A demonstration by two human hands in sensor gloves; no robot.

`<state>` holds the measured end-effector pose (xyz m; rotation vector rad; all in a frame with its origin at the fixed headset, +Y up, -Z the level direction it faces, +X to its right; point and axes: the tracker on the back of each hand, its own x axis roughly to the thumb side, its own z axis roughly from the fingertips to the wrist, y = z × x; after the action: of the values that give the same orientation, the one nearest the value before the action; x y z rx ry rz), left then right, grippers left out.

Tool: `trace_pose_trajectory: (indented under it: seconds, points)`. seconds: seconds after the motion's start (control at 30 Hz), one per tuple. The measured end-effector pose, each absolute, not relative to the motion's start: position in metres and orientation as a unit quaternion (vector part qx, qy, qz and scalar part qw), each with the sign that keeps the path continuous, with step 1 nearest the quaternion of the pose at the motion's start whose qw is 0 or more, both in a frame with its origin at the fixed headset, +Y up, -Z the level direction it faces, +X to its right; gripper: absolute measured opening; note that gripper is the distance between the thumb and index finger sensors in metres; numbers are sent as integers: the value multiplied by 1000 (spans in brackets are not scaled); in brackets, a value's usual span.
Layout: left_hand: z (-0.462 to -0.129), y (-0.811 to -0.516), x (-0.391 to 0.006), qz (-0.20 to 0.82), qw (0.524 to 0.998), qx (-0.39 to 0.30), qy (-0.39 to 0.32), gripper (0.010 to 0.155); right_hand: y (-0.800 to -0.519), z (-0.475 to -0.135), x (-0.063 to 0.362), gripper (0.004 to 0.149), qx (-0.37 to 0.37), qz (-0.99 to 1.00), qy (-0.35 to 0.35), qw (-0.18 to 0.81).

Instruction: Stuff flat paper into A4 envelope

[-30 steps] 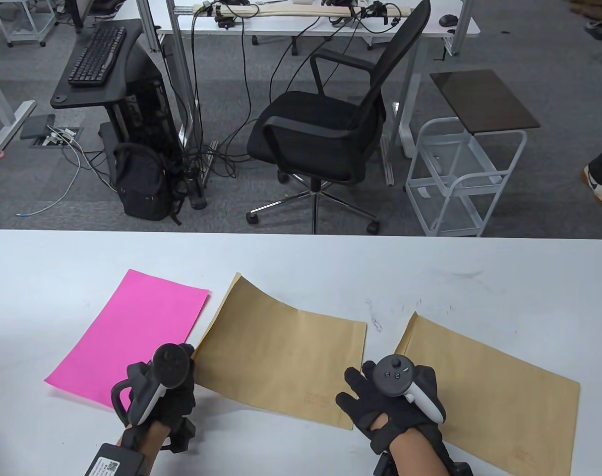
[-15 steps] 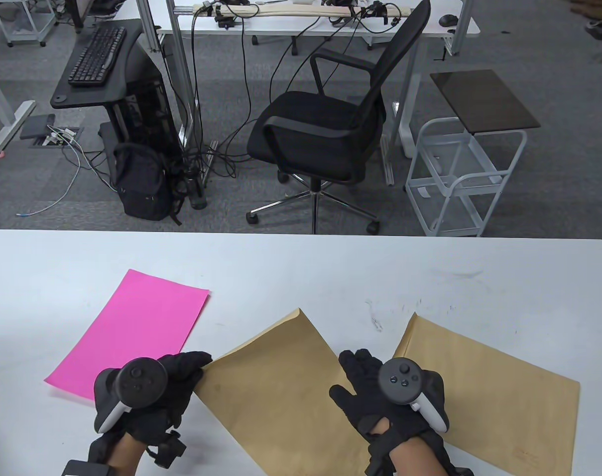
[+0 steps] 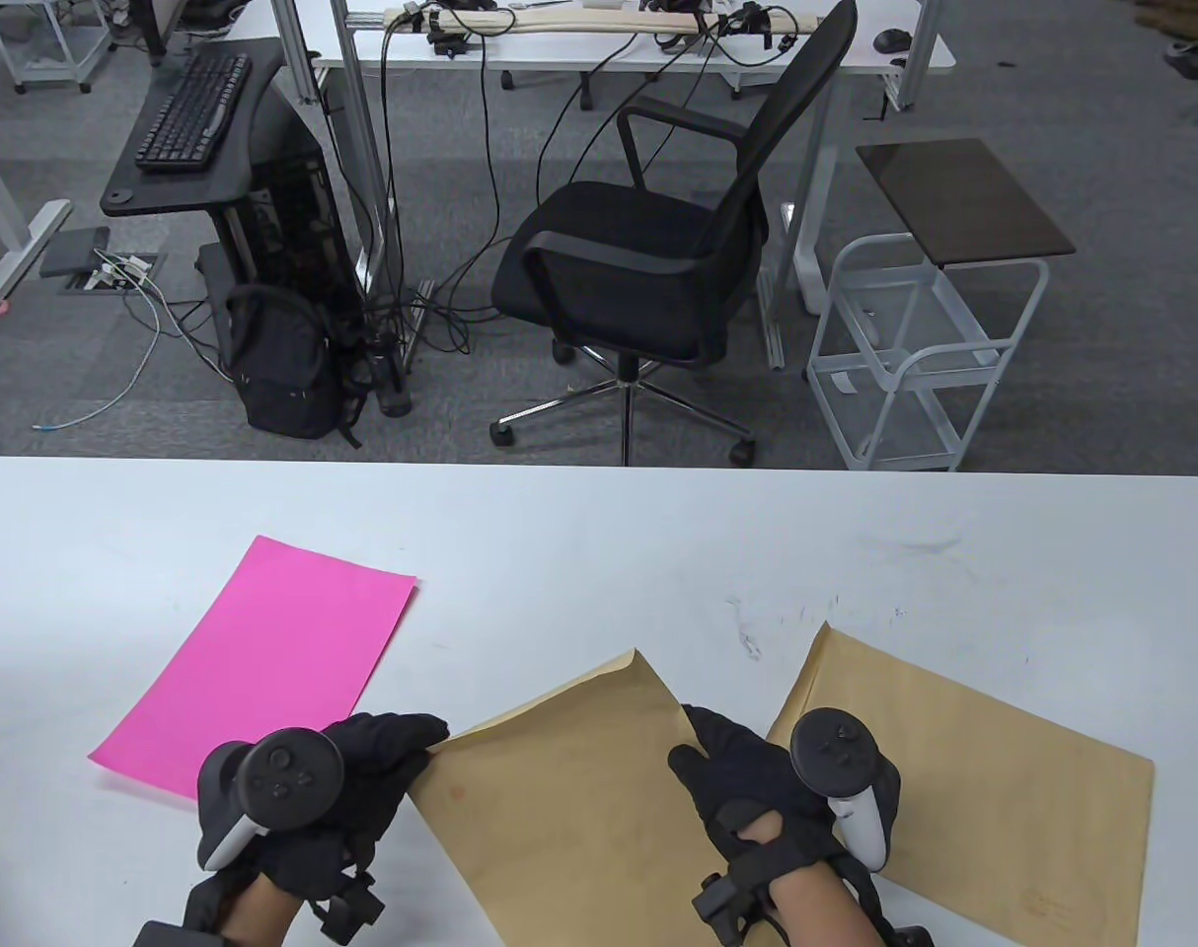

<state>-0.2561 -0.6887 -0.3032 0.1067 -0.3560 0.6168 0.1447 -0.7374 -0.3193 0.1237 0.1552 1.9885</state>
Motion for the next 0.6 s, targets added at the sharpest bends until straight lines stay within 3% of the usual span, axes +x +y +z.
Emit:
trace_pose_trajectory:
  seconds: [0.13,0.27,0.33,0.47,0.6]
  points:
    - [-310,-693,-269,411,903,-6,-124,66,-729,-318,146,41,86,835,37,542]
    - [-317,-707,-281,584,803,-91,-77,63,-725,-317,145,40,128,838,38,529]
    - [-319,-710,-282,584,799,-123,-71,57,-725,-317,143,40,138,839,41,524]
    - [-321,-714,-270,503,828,-199,-150,57,-724,-317,143,40,138,834,35,534]
    - [-318,-715,-255,449,852,-204,-174,59,-724,-317,147,40,127,817,28,562]
